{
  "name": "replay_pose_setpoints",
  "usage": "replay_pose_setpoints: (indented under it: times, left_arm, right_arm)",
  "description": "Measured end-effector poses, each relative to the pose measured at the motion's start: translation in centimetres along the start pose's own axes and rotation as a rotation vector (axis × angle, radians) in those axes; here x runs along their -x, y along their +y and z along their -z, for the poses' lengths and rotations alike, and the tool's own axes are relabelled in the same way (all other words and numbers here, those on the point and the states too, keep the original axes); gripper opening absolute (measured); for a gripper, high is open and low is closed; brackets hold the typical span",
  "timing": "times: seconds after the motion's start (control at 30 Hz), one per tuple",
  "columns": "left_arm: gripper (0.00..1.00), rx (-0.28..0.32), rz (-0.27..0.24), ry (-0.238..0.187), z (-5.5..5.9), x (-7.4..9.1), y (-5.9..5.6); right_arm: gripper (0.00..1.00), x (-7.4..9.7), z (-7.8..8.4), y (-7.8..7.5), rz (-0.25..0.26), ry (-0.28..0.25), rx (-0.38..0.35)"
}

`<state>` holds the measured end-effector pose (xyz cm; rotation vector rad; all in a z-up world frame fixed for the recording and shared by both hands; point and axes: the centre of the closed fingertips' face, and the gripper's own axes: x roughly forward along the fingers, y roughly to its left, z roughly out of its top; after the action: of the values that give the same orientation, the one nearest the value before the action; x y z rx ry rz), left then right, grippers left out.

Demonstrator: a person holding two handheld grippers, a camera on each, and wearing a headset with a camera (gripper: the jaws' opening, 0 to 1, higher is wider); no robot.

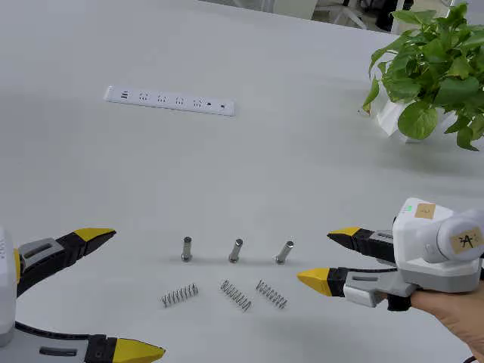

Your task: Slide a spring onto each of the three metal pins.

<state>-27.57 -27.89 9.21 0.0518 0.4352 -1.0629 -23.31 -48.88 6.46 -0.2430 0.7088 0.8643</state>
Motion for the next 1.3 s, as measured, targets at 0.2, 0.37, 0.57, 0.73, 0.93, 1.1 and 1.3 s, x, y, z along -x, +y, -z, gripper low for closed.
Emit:
replay_pose_setpoints:
  times: [0.2,0.37,0.57,0.73,0.93,1.1,1.3]
  left_arm:
    - [0.98,-0.003,-0.001,0.007,0.0,0.0,-0.2]
    - [0.97,-0.001,-0.006,0.017,0.2,0.0,-0.3]
    - [0.90,-0.005,-0.022,0.063,1.1,-0.5,0.4]
    - [0.80,-0.032,-0.019,0.143,2.3,-1.3,0.7]
    - [0.64,-0.046,-0.039,0.220,3.9,-2.3,1.7]
    - [0.53,-0.036,-0.032,0.307,5.8,-3.4,1.8]
    - [0.40,-0.071,-0.034,0.364,7.2,-4.7,2.3]
  right_arm:
    - [0.65,1.2,0.6,0.7,-0.014,-0.036,0.005]
    - [0.76,2.1,1.3,1.7,-0.027,-0.070,0.018]
    - [0.85,2.8,1.8,2.0,-0.039,-0.110,0.029]
    - [0.88,2.9,1.9,2.0,-0.045,-0.119,0.027]
    - [0.88,2.7,1.7,2.2,-0.052,-0.131,0.030]
    - [0.88,2.6,1.9,2.1,-0.058,-0.135,0.027]
    - [0.88,2.5,2.1,2.2,-0.057,-0.129,0.019]
